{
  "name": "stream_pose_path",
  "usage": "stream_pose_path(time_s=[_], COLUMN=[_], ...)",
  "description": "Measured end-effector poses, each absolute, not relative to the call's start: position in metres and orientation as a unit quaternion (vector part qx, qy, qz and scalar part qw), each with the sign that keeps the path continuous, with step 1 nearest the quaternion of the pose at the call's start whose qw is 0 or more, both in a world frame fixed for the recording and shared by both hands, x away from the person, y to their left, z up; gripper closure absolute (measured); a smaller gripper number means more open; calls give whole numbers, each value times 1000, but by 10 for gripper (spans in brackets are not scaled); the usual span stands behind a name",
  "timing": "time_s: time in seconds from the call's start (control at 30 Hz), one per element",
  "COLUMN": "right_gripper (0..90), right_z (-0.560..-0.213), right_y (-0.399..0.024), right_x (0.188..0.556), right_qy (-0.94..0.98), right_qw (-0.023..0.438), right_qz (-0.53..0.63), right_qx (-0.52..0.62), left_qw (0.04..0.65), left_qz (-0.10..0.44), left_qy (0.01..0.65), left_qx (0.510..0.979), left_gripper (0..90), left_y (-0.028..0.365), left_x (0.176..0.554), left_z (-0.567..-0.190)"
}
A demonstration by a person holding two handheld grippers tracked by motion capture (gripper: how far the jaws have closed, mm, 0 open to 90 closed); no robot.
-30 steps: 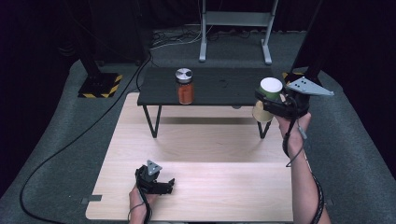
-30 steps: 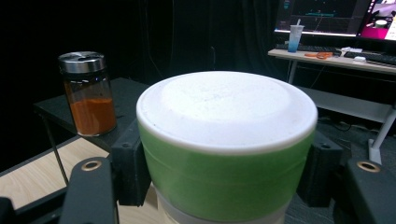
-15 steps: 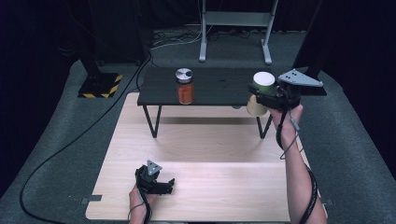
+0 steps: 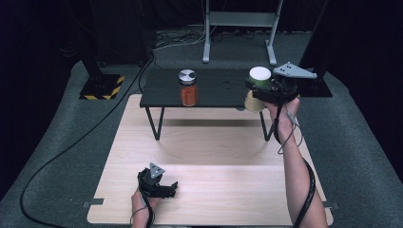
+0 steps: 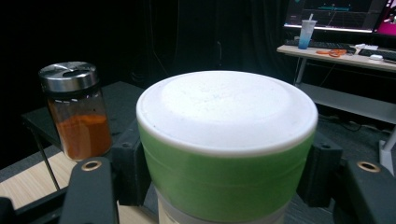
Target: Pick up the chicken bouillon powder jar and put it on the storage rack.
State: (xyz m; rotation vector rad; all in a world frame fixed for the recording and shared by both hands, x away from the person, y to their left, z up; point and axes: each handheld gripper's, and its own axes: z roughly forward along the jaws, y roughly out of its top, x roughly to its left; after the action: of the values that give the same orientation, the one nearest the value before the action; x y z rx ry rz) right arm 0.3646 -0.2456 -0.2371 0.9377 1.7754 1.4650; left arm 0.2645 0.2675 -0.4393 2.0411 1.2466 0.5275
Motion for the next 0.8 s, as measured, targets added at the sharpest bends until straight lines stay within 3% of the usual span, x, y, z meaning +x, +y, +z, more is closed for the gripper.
stream_pose_path(time_s=[0.8], right_gripper=[331], right_z=[-233], right_y=[-227], right_x=[396], right_qy=[684], right_qw=[308], right_qz=[552], right_qx=[365], left_qw=[338], left_qz=[203], left_qy=[478], left_qx=[785], left_gripper=[4], left_y=[268], left_x=[265], left_z=[-439])
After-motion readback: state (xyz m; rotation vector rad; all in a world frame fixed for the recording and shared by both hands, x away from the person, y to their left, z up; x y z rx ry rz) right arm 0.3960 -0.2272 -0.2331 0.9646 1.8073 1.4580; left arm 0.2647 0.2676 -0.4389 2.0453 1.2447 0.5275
